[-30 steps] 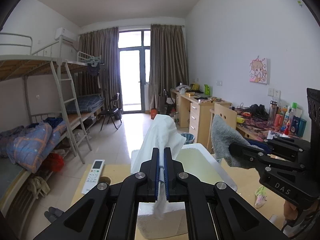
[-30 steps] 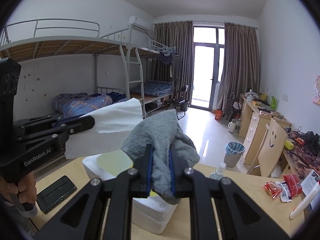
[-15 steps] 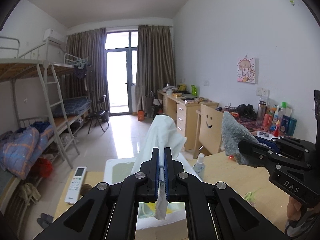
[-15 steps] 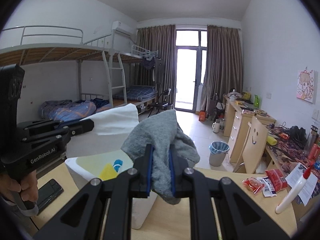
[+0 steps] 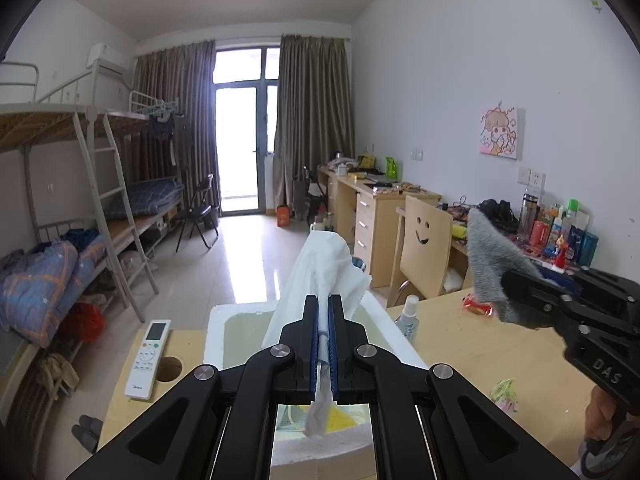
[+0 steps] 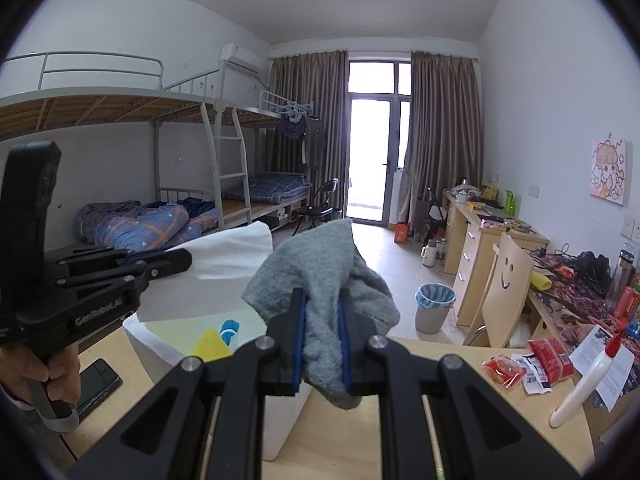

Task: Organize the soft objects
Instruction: 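Lower the white masks into the foam box and open the left gripper, then lower the grey sock into the foam box and open the right gripper, then withdraw both open tools from the box back over the table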

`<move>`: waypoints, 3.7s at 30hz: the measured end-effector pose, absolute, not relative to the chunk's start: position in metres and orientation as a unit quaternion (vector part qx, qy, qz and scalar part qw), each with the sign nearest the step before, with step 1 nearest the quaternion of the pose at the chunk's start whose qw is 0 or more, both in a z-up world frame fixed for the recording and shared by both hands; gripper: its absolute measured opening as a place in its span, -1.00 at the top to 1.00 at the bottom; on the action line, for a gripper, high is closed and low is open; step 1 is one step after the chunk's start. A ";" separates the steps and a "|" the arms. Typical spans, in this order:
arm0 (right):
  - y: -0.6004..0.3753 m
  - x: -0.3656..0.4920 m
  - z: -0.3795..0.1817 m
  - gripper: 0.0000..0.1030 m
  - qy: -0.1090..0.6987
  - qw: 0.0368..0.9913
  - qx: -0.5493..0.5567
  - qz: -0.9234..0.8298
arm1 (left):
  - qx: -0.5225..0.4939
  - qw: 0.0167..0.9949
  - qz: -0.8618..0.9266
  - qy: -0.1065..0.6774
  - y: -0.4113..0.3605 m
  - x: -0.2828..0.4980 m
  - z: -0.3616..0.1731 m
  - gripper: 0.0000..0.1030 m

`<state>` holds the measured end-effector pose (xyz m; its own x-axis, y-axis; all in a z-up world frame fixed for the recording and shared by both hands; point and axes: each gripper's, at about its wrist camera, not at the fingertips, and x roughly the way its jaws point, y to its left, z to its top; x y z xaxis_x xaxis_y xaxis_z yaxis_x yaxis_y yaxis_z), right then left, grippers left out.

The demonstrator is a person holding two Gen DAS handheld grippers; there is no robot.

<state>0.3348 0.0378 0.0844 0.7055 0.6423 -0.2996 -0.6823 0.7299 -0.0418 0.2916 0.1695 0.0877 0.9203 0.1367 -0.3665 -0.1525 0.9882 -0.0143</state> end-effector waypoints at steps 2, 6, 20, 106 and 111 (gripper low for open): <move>0.039 0.334 0.084 0.66 0.133 0.921 -0.076 0.359 | -0.017 0.978 0.077 0.192 0.171 0.296 0.085 0.91; 0.038 0.334 0.084 0.66 0.132 0.921 -0.077 0.359 | -0.022 0.976 0.081 0.202 0.175 0.302 0.082 0.87; 0.038 0.333 0.085 0.66 0.140 0.920 -0.077 0.357 | -0.011 0.979 0.118 0.167 0.174 0.282 0.090 -0.98; 0.053 0.307 0.103 -0.99 0.166 0.900 -0.054 0.400 | -0.032 0.976 0.171 0.133 0.173 0.167 0.109 -0.98; 0.031 0.290 0.108 -0.99 0.158 0.906 -0.049 0.390 | -0.028 0.978 0.163 0.128 0.155 0.157 0.116 -0.98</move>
<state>0.2899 0.0305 0.1078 0.6461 0.6910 -0.3241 -0.7220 0.6911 0.0340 0.1574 0.1547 0.1156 0.9142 0.3110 -0.2599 -0.3254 0.9455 -0.0131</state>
